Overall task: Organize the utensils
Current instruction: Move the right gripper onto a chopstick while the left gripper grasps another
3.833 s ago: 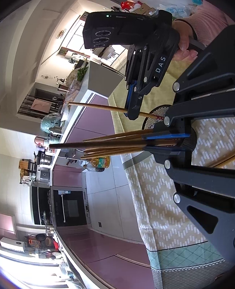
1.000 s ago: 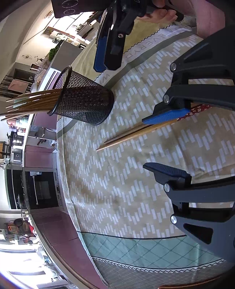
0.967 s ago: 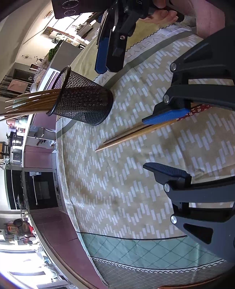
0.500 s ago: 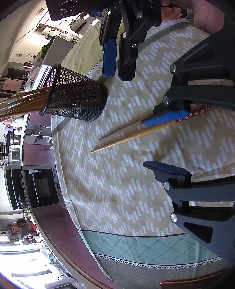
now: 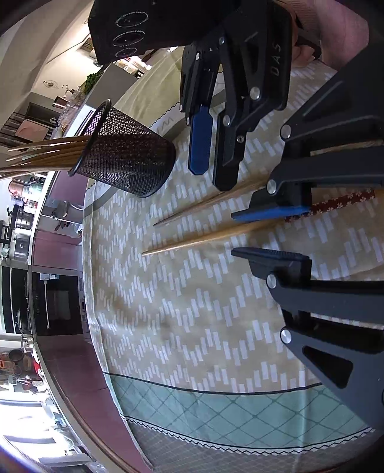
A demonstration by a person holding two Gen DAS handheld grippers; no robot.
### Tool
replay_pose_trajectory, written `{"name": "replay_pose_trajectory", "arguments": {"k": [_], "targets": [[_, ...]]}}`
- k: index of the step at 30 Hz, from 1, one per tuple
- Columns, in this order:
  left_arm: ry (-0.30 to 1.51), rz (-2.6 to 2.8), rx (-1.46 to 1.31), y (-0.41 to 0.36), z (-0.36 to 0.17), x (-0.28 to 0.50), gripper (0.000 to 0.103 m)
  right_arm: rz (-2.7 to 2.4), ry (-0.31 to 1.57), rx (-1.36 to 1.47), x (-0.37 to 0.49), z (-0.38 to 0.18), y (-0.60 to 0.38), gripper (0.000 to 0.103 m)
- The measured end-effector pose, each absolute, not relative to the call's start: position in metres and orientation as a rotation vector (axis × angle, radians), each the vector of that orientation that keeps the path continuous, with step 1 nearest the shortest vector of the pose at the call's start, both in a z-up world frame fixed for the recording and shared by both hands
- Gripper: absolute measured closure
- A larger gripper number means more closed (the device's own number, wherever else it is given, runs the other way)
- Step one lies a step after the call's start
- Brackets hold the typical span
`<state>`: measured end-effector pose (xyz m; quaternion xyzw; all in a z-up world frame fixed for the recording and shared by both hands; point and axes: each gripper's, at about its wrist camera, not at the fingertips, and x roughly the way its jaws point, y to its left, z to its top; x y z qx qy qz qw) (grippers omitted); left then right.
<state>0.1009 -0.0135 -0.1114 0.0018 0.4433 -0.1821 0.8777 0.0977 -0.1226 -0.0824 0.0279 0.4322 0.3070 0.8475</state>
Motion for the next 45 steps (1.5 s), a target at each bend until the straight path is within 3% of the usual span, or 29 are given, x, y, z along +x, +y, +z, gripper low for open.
{"name": "replay_pose_trajectory", "arguments": {"k": [6,10,22,29,38,40,45], "targets": [[0.922,-0.386,-0.013,-0.013,-0.114,0.096,0.084,0.629,0.92,-0.005,0.1,-0.084,-0.108,0.076],[0.927,-0.399,-0.029,-0.013,-0.115,0.093,0.09,0.62,0.927,-0.031,0.103,-0.083,-0.105,0.082],[0.925,-0.402,-0.024,-0.021,-0.112,0.094,0.088,0.588,0.956,-0.067,0.114,-0.083,-0.114,0.081],[0.921,-0.393,0.031,-0.029,-0.11,0.113,0.087,0.582,0.953,-0.045,0.123,-0.084,-0.112,0.09],[0.928,-0.382,0.05,-0.034,-0.114,0.134,0.087,0.568,0.963,-0.067,0.121,-0.084,-0.111,0.088],[0.927,-0.368,0.048,-0.035,-0.114,0.136,0.093,0.568,0.962,-0.061,0.122,-0.084,-0.111,0.088],[0.931,-0.353,0.01,-0.031,-0.115,0.135,0.095,0.571,0.961,-0.021,0.126,-0.084,-0.114,0.091]]}}
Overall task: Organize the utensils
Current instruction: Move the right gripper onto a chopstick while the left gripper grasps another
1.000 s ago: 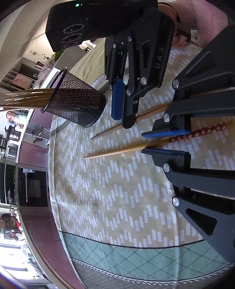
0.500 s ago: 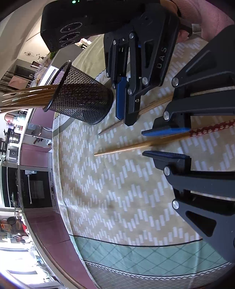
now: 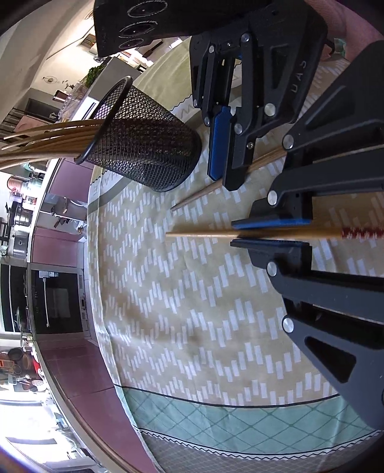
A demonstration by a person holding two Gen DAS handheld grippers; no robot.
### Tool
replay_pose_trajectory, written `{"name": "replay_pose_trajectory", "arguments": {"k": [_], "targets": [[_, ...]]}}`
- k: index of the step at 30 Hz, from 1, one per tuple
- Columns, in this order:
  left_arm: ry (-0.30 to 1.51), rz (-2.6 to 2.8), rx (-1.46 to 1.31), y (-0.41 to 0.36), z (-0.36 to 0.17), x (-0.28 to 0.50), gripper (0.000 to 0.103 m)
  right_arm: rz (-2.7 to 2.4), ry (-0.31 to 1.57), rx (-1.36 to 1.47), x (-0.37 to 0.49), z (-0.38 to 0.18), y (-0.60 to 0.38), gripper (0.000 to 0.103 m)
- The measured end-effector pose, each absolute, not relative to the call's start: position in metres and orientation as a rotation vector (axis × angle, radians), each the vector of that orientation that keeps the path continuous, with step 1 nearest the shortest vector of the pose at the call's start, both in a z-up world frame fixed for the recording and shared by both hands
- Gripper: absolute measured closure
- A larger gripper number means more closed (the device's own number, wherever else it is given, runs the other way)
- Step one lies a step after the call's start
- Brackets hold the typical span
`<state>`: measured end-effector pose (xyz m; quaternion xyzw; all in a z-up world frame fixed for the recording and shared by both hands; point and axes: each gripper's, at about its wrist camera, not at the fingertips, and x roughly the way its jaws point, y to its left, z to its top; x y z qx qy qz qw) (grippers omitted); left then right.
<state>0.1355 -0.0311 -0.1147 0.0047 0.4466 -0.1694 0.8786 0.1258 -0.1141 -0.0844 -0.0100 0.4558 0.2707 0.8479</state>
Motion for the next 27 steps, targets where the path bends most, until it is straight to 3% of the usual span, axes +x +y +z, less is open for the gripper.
{"name": "replay_pose_trajectory", "arguments": {"k": [17,23,27], "targets": [[0.965,-0.391,-0.047,-0.032,-0.115,0.117,0.096,0.634,0.942,-0.028,0.119,-0.08,-0.113,0.094],[0.969,-0.397,-0.014,-0.036,-0.115,0.117,0.095,0.622,0.972,-0.045,0.118,-0.083,-0.109,0.086],[0.969,-0.404,0.001,-0.037,-0.115,0.119,0.095,0.611,0.969,-0.057,0.113,-0.084,-0.11,0.086]]}}
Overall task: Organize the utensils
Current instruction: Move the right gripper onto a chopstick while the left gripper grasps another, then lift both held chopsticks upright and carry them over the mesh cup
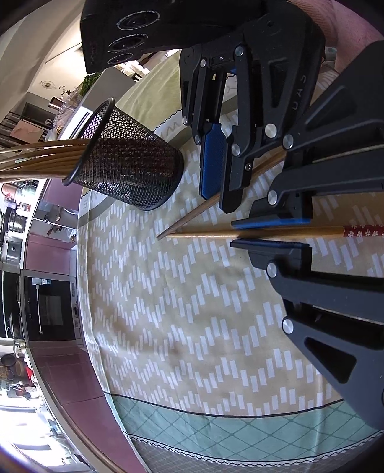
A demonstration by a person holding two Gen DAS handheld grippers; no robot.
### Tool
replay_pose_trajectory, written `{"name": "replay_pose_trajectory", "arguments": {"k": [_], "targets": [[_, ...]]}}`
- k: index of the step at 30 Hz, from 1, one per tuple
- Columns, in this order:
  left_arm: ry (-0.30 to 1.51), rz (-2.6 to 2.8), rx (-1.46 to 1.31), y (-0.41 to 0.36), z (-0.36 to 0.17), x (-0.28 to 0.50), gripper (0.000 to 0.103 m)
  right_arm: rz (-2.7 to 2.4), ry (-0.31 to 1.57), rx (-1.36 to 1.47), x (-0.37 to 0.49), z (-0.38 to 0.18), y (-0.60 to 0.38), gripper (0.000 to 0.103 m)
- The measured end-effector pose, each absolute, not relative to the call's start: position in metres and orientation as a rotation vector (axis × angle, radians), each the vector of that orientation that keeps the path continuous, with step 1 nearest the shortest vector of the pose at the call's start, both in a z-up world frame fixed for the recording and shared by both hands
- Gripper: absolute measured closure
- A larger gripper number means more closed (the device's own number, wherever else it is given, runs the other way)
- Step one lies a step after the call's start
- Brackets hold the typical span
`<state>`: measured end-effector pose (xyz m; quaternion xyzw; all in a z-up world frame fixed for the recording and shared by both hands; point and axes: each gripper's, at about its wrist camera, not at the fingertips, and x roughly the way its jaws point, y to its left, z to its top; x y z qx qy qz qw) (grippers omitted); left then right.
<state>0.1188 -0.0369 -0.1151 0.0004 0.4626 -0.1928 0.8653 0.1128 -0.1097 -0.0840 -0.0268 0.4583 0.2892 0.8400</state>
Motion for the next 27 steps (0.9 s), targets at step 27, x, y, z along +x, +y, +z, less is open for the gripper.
{"name": "replay_pose_trajectory", "arguments": {"k": [27], "targets": [[0.876,-0.456,-0.092,-0.03,-0.076,0.105,0.096,0.659,0.805,0.07,0.088,-0.044,-0.154,0.098]]}}
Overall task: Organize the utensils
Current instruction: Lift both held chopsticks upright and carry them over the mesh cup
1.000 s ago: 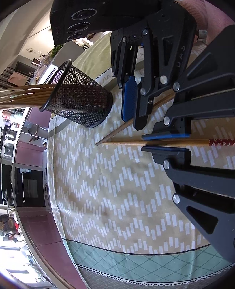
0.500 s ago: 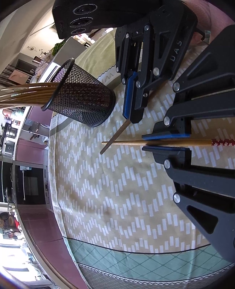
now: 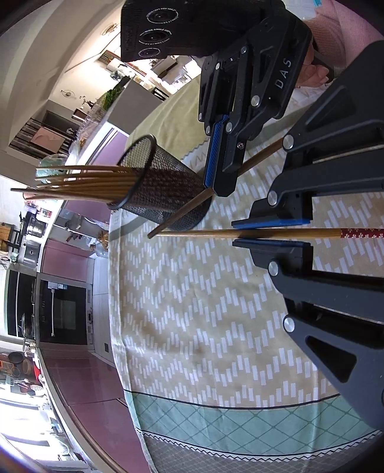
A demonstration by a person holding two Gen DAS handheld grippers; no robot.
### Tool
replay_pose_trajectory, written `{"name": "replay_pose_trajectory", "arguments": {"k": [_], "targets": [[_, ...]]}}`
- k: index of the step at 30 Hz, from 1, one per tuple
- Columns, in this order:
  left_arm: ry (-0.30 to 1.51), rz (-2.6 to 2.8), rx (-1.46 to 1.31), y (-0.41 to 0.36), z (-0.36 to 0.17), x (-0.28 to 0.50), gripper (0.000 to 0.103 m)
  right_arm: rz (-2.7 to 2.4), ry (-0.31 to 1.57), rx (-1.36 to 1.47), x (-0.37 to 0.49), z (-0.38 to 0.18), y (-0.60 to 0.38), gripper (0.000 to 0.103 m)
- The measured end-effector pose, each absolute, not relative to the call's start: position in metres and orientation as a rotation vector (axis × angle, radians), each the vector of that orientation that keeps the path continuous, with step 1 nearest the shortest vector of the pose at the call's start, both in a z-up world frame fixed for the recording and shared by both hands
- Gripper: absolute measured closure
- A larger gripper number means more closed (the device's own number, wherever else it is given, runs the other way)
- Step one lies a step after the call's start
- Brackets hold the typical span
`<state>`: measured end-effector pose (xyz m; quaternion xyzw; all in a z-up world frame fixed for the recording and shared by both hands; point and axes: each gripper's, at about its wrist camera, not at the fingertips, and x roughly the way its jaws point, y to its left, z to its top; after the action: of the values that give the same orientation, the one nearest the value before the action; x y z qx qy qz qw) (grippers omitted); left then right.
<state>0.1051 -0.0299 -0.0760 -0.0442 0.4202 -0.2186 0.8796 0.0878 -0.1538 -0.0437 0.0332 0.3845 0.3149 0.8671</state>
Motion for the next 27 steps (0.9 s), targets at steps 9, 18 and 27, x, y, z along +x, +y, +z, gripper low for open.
{"name": "replay_pose_trajectory", "arguments": {"k": [9,18,27], "targets": [[0.832,-0.501,-0.128,-0.028,-0.057,0.099,0.096,0.657,0.726,0.098,0.071,-0.023,-0.173,0.098],[0.782,-0.529,-0.151,-0.027,-0.039,0.091,0.096,0.644,0.668,0.139,0.063,-0.01,-0.193,0.098],[0.745,-0.556,-0.166,-0.024,-0.026,0.086,0.096,0.631,0.604,0.157,0.056,0.007,-0.21,0.098]]}}
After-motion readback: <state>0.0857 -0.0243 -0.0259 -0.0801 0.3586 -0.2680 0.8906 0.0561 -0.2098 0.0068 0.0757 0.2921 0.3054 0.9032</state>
